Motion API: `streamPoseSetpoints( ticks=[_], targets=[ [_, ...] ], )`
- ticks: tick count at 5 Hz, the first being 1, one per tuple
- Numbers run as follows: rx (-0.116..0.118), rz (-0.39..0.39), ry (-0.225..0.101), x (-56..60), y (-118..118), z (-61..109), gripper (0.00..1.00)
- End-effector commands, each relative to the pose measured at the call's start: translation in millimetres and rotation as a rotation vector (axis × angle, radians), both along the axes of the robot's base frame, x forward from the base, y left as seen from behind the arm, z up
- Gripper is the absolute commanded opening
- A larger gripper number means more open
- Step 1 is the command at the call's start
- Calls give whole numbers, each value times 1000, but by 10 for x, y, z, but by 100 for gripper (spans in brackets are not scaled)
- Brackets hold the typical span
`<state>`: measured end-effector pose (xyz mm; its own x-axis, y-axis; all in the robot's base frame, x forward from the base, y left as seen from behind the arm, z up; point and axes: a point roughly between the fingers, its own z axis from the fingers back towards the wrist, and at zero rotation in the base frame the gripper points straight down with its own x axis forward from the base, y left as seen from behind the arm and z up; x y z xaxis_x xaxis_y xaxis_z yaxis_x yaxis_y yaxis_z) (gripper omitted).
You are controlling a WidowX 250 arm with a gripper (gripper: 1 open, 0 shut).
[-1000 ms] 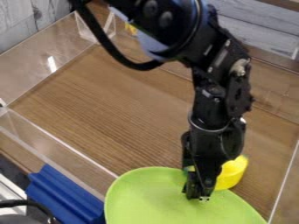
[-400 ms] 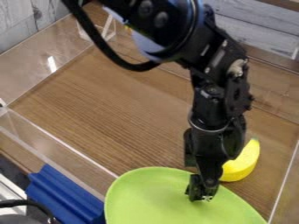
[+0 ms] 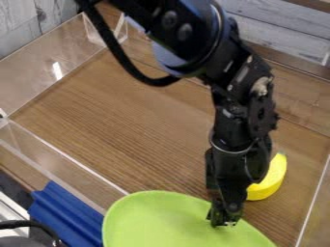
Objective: Put the banana in the green plate
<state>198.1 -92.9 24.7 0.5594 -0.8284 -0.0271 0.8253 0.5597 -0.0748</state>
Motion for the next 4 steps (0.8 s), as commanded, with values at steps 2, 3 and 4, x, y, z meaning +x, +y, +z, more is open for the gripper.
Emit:
streamPoseSetpoints(
  ticks=[2,3,4],
  targets=[
    [-5,-9,-14,25,-28,-19,0],
    [-1,-2,-14,17,-16,9,0],
    [-1,7,-17,-1,-4,57,0]
  ],
)
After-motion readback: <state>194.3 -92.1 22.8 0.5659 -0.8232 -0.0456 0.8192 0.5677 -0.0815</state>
